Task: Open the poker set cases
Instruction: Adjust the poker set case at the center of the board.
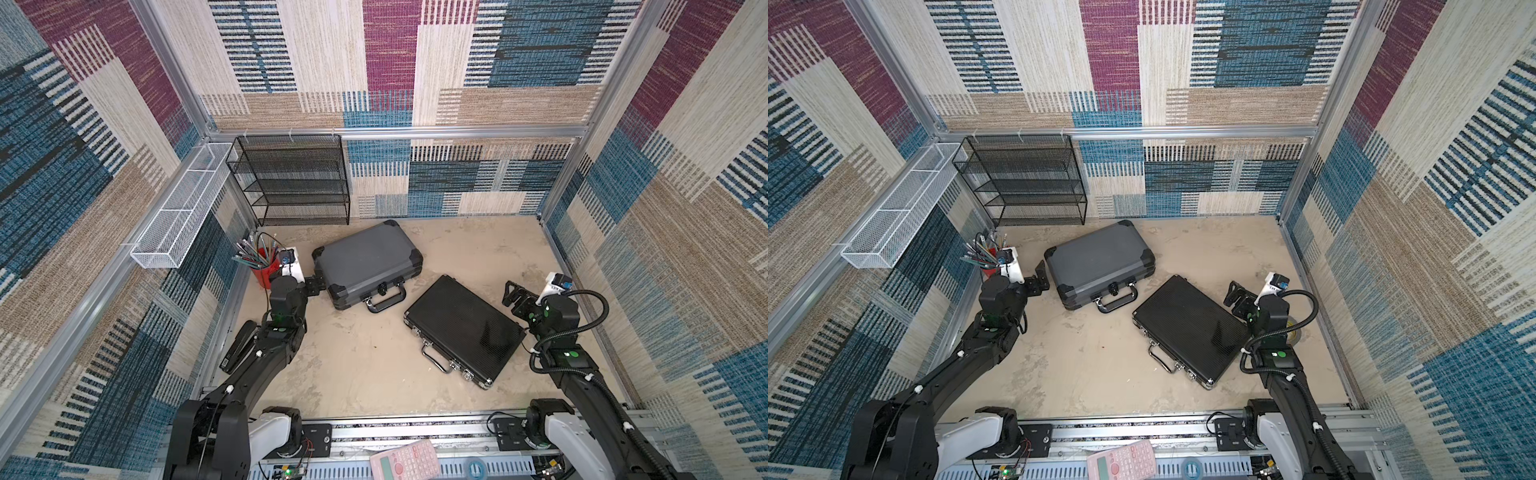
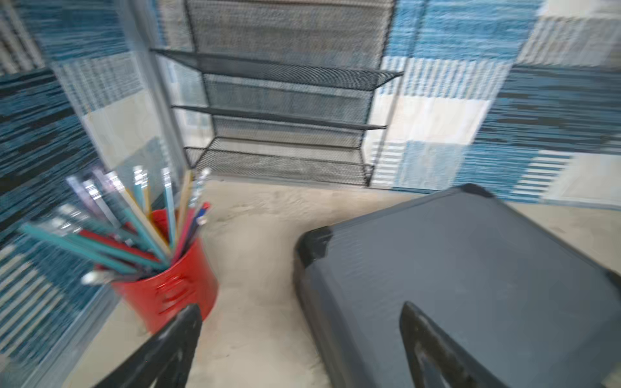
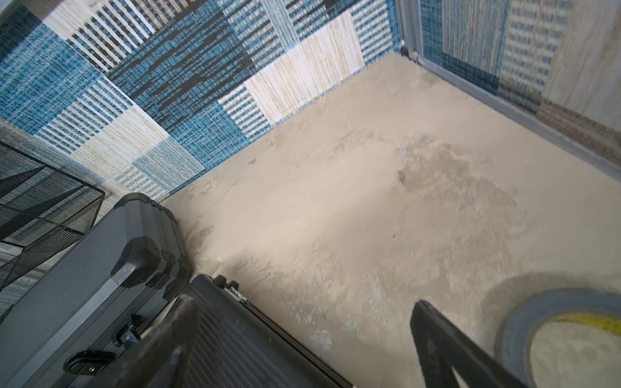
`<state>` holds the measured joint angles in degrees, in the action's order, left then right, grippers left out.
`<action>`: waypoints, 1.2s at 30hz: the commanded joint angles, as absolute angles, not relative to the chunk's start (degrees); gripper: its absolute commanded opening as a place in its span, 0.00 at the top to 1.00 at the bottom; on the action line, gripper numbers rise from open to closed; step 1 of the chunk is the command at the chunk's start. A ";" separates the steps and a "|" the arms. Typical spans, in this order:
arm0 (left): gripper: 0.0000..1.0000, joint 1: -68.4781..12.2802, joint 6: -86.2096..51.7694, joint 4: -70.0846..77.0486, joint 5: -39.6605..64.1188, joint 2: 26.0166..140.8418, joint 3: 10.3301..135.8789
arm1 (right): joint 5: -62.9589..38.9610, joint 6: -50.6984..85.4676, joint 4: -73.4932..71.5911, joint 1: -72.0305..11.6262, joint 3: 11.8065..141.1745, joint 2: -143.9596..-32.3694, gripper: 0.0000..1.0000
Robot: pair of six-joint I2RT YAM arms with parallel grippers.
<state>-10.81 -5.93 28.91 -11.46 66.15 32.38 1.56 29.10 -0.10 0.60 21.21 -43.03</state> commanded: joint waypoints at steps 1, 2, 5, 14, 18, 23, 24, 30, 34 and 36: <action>0.06 -17.86 -7.77 26.19 -10.23 68.16 34.70 | 2.17 35.41 4.07 0.52 20.08 -40.97 0.00; 0.06 -21.01 -7.15 26.12 -10.74 69.74 35.72 | 1.97 36.78 4.51 0.57 19.51 -40.26 0.00; 0.06 -29.67 -7.18 27.33 -13.10 75.50 38.71 | 1.17 40.46 5.79 0.52 17.97 -38.35 0.00; 0.05 -42.74 -11.70 26.37 -10.33 90.46 49.50 | 2.14 45.71 13.84 0.56 17.00 -35.79 0.01; 0.05 -42.98 -15.03 23.81 -4.54 94.35 52.81 | 3.04 48.89 18.05 0.46 17.38 -34.12 0.01; 0.04 -42.98 -14.60 18.07 0.01 97.41 57.54 | 2.56 51.09 22.70 0.49 18.90 -34.96 0.00; 0.04 -42.98 -14.51 17.35 0.76 97.80 58.16 | 2.69 51.32 23.77 0.49 19.23 -35.19 0.01; 0.04 -42.92 -13.97 11.42 5.89 100.87 62.76 | 0.68 52.72 26.43 0.49 19.13 -34.69 0.01; 0.04 -42.80 -14.33 8.29 8.68 102.40 64.89 | -0.09 52.79 28.53 0.41 18.39 -33.90 0.01; 0.05 -42.80 -14.09 6.21 10.60 103.21 66.23 | -1.21 52.79 28.49 0.46 17.70 -32.77 0.00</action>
